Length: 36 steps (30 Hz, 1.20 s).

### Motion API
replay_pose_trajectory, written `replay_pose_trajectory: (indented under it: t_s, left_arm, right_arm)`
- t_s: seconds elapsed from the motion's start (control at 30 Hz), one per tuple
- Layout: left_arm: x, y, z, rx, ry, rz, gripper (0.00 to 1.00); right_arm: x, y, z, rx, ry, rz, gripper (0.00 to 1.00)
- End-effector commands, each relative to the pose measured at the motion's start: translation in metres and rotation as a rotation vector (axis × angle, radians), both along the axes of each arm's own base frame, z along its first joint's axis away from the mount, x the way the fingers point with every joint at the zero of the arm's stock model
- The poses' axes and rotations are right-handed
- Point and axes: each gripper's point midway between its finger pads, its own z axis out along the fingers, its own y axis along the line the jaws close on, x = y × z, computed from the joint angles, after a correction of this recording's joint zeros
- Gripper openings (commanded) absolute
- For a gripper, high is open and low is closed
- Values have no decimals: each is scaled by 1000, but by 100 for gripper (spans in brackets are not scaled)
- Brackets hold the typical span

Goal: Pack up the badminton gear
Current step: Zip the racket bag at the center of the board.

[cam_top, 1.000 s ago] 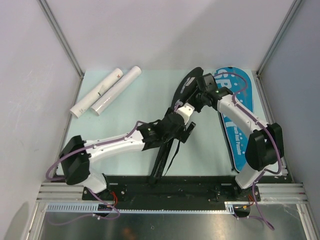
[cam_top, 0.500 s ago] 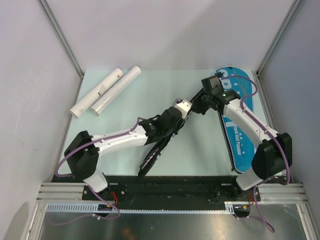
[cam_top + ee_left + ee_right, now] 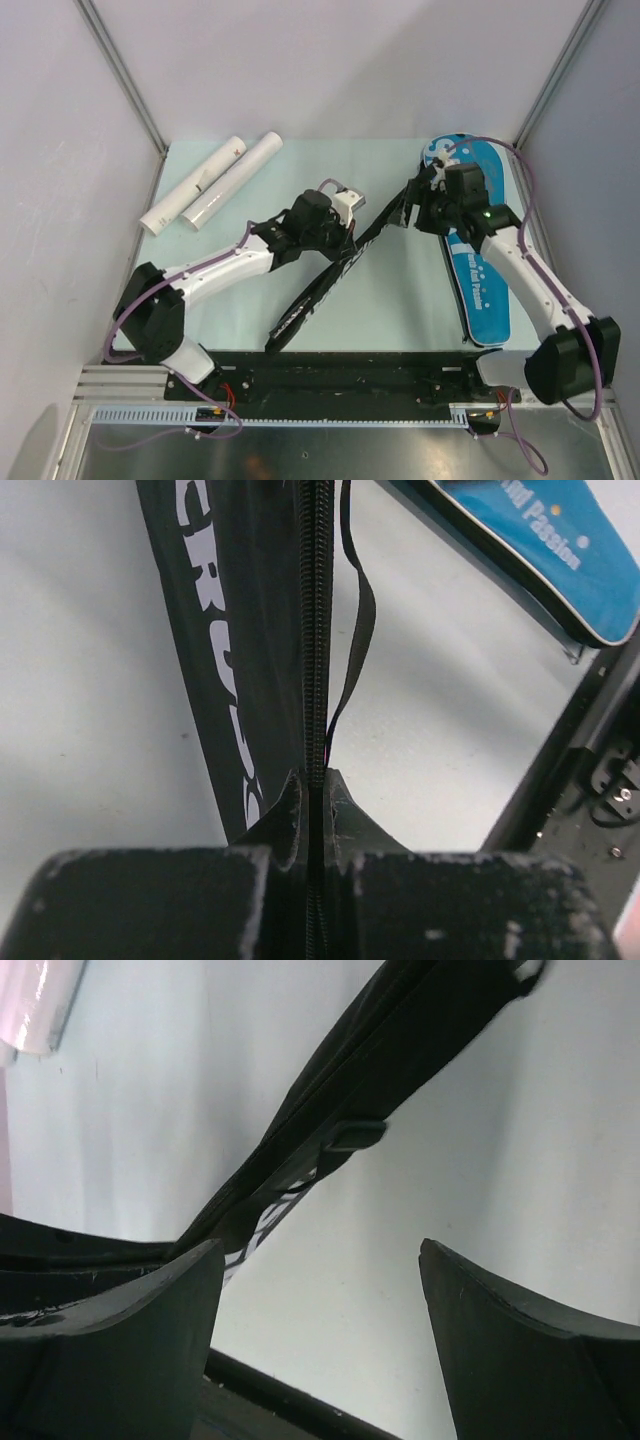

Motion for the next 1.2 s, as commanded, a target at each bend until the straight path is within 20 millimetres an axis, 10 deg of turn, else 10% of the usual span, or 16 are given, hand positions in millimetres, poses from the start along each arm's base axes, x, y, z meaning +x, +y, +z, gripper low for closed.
replay_pose_trajectory:
  t_s: [0.0,0.3,0.53,0.63,0.8,1.17]
  left_arm:
    - [-20,-7,40,-112,5,-65,0]
    - [-27,7,20,-85,66,8,0]
    - [-24,12,12,-66,82,61,0]
    - [-25,10,8,-64,93,53,0]
    - [-29,8,8,-70,104,28,0]
    - [-34,2,4,-76,136,-11,0]
  right_arm:
    - [24,-40,53,70,-218,-138,82]
    - [66,-98,61,340,-170,-290,52]
    - [69,-52,48,457,-85,-117,66]
    - [72,-58,47,408,-137,-149,60]
    - [73,-73,43,497,-190,-166,22]
    - [74,-67,25,494,-253,-69,25]
